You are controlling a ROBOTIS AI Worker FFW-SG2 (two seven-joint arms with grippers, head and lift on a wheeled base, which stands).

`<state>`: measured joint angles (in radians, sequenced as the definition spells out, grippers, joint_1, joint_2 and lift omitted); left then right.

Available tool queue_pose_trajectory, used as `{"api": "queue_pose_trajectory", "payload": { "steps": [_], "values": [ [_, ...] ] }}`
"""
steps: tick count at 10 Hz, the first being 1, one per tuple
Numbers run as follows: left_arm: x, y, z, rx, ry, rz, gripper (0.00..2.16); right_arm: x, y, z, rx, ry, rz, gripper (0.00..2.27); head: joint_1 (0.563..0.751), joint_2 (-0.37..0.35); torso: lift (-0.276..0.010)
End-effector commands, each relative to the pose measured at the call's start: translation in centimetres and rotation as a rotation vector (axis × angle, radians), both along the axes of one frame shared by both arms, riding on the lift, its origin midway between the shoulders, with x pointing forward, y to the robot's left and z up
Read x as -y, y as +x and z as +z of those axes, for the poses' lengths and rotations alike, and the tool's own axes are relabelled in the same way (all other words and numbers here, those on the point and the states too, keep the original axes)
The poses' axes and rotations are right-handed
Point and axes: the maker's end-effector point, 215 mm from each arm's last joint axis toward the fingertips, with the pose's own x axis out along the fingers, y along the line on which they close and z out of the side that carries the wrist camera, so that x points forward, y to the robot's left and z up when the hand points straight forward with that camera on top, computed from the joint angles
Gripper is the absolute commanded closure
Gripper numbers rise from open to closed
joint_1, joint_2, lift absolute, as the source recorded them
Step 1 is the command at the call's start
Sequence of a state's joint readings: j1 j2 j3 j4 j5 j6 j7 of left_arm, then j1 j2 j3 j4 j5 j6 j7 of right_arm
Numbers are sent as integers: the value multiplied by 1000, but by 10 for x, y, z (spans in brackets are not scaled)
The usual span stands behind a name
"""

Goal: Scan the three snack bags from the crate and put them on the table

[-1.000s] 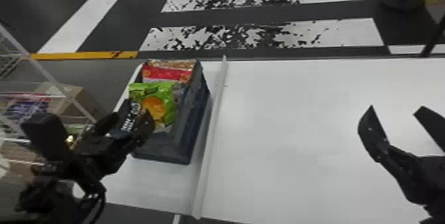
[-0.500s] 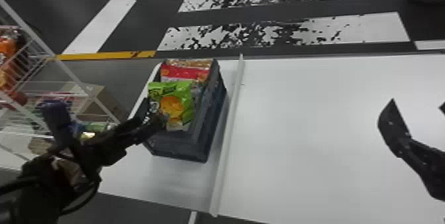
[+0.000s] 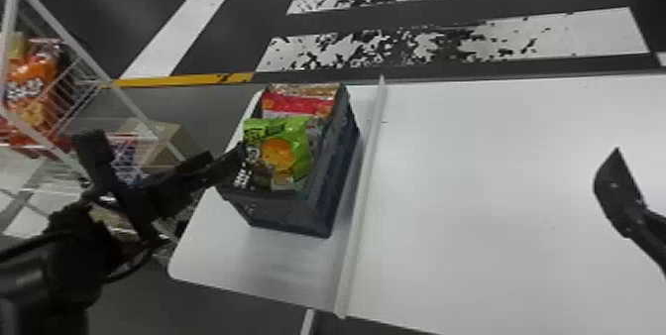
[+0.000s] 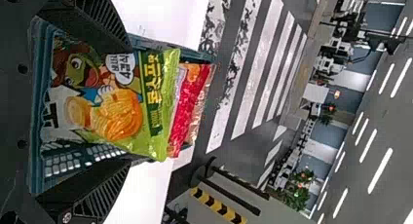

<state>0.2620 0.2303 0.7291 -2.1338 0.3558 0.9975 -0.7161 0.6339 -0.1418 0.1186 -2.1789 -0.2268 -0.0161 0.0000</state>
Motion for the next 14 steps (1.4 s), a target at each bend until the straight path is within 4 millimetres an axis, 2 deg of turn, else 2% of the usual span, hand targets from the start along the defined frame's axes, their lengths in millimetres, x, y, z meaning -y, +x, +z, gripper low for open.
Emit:
{"api": "queue_pose_trajectory", "payload": {
  "steps": [1,3,5,6,10,12,13,14],
  "values": [
    [-14,20,5,8,5,22,80,-1,-1,-4,3,-2,4,87,695,350,-94],
    [-8,45,-4,-21,-3,25,80,0,-1,-8,-3,-10,7,87,695,350,-94],
    [17,67,-19,-75,-4,5,80,0,-1,-9,-4,-16,9,87,695,350,-94],
    [27,77,-19,-83,11,-3,80,0,-1,-8,-2,-17,9,87,695,333,-94],
    [36,94,-56,-206,39,12,83,0,-1,-11,-7,-30,16,87,695,293,-94],
    [39,99,-64,-233,48,8,83,0,1,-10,-3,-34,19,87,695,283,-94],
    [40,101,-68,-245,50,6,147,0,2,-12,-6,-35,21,87,695,279,-94],
    [45,105,-75,-265,40,-8,299,-2,3,-13,-8,-34,23,87,695,277,-94]
  ]
}}
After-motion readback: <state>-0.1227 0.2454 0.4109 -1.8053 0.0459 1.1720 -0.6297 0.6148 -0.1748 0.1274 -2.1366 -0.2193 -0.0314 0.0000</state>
